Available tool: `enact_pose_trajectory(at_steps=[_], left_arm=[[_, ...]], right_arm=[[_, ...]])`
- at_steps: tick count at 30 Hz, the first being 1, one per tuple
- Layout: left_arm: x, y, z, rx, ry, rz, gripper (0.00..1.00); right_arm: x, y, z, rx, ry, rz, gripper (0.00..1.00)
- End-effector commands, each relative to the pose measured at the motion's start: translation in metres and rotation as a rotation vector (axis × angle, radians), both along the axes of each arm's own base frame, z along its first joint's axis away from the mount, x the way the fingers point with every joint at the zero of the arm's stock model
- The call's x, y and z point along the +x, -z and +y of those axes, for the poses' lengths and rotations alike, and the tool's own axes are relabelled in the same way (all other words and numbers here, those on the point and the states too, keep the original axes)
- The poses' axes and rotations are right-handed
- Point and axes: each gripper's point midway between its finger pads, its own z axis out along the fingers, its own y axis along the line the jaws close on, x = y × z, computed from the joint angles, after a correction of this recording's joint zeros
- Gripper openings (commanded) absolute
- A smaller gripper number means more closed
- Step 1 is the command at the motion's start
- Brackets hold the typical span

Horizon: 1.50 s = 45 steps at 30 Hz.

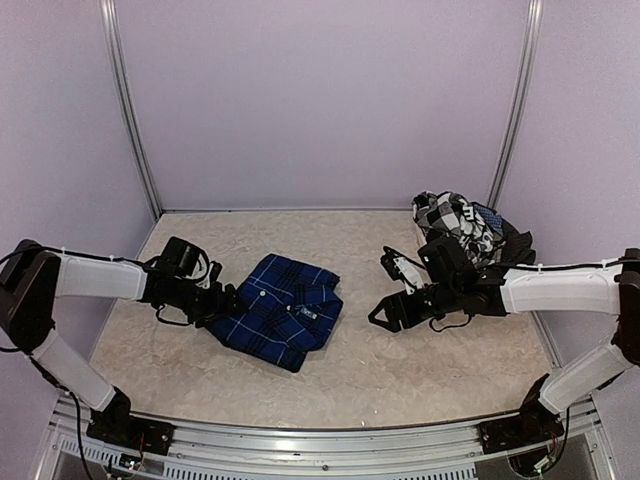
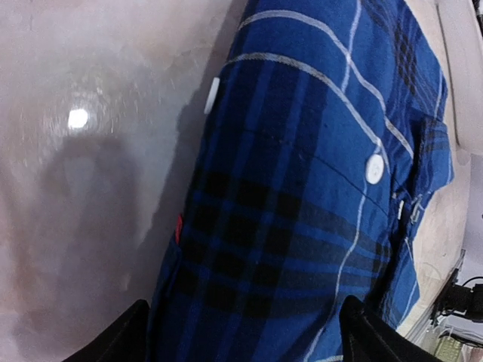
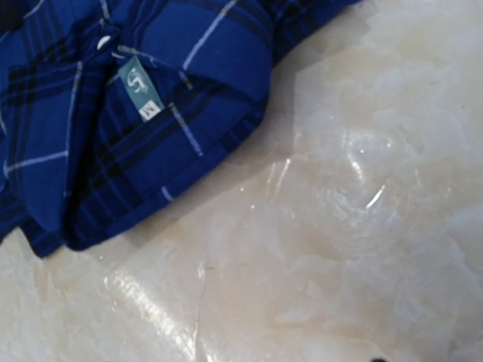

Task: Fold and stack the long sleeve shirts
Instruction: Rotate the square-folded shirt at the center of the board.

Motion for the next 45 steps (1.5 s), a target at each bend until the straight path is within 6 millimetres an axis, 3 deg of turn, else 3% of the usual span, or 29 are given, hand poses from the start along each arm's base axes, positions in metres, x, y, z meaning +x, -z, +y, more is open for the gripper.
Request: enact_pose_trajectory(at_steps=[1, 4, 7, 10, 15, 19, 22, 23, 25, 28, 32, 37, 45], left_arm=[[-0.029, -0.02, -0.013, -0.135, 0.016, -0.024, 0.75], [-0.058, -0.027, -0.026, -0.183, 0.051, -0.025, 0.67], [-0.09, -0.029, -0.05, -0.228, 0.097, -0.022, 0.66], [-0.12, -0.041, -0.088, -0.31, 0.181, -0.014, 0.66], [-0.16, -0.041, -0.151, -0.309, 0.351, 0.022, 0.67], [-0.191, -0.03, -0.22, -0.284, 0.574, 0.058, 0.68], [-0.212, -0.035, -0.271, -0.239, 0.745, 0.011, 0.72], [-0.216, -0.024, -0.28, -0.193, 0.777, 0.015, 0.73], [-0.219, -0.022, -0.293, -0.148, 0.826, -0.018, 0.75], [-0.217, -0.025, -0.289, -0.116, 0.836, -0.061, 0.79], [-0.203, -0.038, -0.263, -0.058, 0.793, -0.146, 0.89], [-0.162, -0.063, -0.219, -0.018, 0.612, -0.235, 0.99], [-0.082, -0.111, -0.132, 0.198, 0.214, -0.428, 0.99]], right_arm=[[0.005, -0.007, 0.006, 0.007, 0.0, -0.019, 0.68], [0.006, -0.005, 0.004, -0.005, 0.002, -0.021, 0.68], [0.007, -0.001, 0.002, -0.024, 0.007, -0.021, 0.68], [0.009, -0.001, 0.0, -0.04, 0.019, -0.029, 0.68], [0.01, -0.006, -0.005, -0.052, 0.035, -0.044, 0.68], [0.011, -0.011, -0.013, -0.069, 0.058, -0.065, 0.68], [0.009, -0.016, -0.019, -0.075, 0.078, -0.071, 0.69], [0.007, -0.017, -0.022, -0.077, 0.087, -0.066, 0.69], [0.006, -0.02, -0.029, -0.079, 0.125, -0.053, 0.69], [0.002, -0.02, -0.041, -0.099, 0.183, -0.023, 0.69], [-0.003, -0.015, -0.04, -0.073, 0.217, 0.039, 0.71], [-0.002, 0.004, -0.021, -0.004, 0.214, 0.13, 0.74], [0.001, 0.051, 0.008, 0.025, 0.195, 0.282, 0.76]])
